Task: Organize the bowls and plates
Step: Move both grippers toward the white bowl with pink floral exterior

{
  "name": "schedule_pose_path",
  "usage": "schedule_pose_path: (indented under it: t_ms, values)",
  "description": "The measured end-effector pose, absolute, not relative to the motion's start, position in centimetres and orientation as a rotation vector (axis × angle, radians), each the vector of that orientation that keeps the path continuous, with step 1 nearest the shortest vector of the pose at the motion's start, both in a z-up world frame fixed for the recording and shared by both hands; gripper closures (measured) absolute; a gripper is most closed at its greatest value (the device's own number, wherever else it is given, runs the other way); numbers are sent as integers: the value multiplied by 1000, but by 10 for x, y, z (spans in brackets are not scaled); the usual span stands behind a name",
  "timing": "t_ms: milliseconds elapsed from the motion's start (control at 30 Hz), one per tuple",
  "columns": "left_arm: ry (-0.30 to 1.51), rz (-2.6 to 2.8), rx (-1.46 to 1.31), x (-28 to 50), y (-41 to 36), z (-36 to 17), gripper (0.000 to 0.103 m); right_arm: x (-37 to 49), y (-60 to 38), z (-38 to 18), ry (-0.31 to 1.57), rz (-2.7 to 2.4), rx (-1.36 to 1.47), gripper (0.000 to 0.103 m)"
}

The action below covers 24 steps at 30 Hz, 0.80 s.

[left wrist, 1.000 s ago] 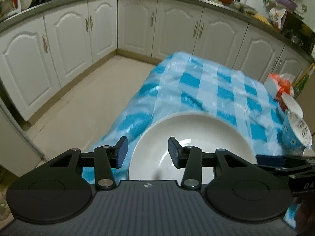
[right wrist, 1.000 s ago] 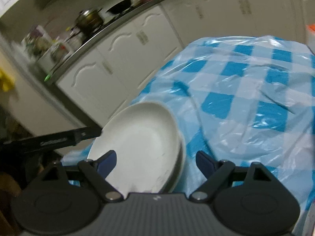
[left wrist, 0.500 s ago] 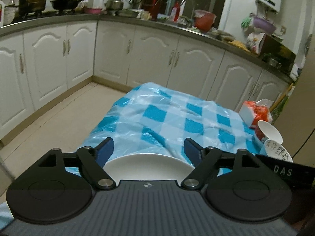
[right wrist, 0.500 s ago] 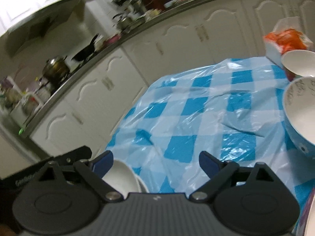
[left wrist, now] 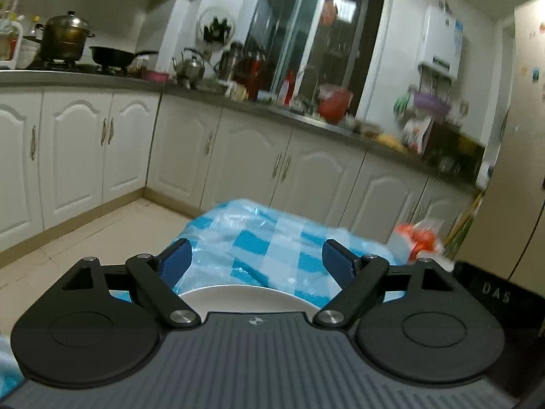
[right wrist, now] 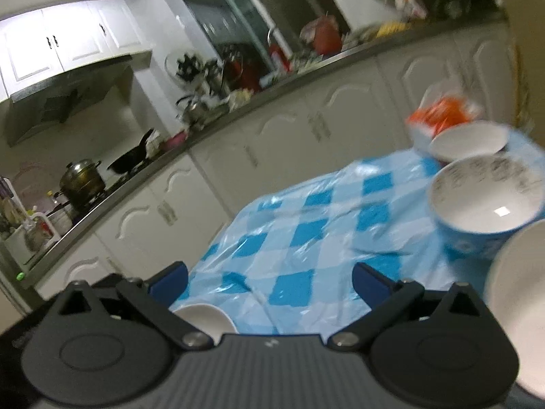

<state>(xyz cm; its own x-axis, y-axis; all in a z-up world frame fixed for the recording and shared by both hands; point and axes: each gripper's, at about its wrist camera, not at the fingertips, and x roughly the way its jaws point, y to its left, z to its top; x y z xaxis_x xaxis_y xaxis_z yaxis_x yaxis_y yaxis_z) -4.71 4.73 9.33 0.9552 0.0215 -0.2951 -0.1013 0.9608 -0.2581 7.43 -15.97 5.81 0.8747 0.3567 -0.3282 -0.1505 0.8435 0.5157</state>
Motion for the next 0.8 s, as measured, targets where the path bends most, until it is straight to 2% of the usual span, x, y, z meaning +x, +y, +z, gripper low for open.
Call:
schedule_pose_path:
  t_ms: [233, 800]
  values:
    - [350, -76, -273, -98, 33, 114, 0, 15, -177, 86, 405, 205, 465, 1]
    - [491, -278, -270, -144, 15, 111, 0, -85, -240, 80, 400, 8, 561, 1]
